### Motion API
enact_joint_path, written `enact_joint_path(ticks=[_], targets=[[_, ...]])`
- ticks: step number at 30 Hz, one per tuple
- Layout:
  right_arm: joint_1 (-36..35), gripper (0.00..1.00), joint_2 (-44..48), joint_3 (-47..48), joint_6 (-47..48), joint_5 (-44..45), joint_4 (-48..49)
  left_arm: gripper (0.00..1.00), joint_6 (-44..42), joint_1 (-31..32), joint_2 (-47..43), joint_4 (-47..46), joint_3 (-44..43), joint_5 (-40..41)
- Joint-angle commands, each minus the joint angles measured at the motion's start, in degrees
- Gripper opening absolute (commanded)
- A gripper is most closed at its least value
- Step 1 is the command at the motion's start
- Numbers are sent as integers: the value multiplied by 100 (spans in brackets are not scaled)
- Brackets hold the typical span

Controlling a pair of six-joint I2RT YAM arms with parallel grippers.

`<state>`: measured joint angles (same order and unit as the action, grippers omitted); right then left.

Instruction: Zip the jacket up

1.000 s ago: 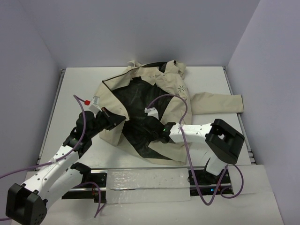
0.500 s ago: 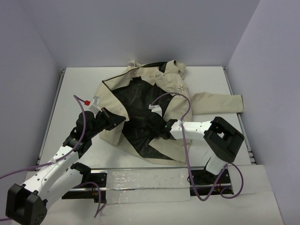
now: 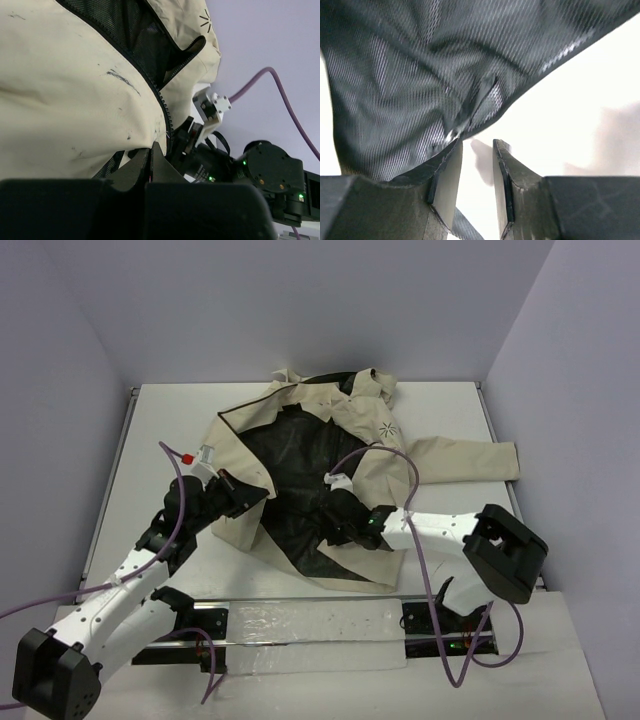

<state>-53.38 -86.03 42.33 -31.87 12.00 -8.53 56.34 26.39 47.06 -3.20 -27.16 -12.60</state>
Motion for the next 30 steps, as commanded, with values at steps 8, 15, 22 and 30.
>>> enact_joint_path(ticks=[8,15,22,30], targets=[[-127,34,449,488,-99,368,-569,0,-153,-38,102,-110,-370,-23],[128,25,-350,1144,-179,429,-485,0,-195,-39,49,18,-502,-24],[395,25,-847,1164,-243,91,-297,0,-225,-44,-72,109,-454,-2],[424,29,-1168,1165,-397,-4,-212,0,-211,-46,-65,74,-387,-40]])
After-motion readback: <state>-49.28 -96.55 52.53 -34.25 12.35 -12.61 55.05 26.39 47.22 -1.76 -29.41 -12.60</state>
